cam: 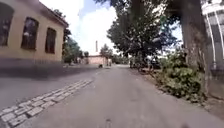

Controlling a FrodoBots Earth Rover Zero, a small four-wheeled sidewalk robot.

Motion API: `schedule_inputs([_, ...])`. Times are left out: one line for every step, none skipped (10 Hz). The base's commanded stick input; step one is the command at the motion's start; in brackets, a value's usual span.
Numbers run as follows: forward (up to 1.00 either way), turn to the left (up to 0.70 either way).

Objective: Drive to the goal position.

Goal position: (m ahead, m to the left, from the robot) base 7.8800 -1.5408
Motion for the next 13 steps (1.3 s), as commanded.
schedule_inputs([0.85,0.01])
schedule_inputs([0.85,0.01])
schedule_inputs([0.85,0.01])
schedule_inputs([0.85,0.01])
schedule_inputs([0.85,0.01])
schedule_inputs([0.85,-0.13])
schedule_inputs([0.85,-0.26])
schedule_inputs([0.85,-0.26])
schedule_inputs([0.85,-0.12])
schedule_inputs([0.85,0.01])
schedule_inputs([0.85,0.01])
schedule_inputs([0.85,0.01])
schedule_inputs([0.85,0.01])
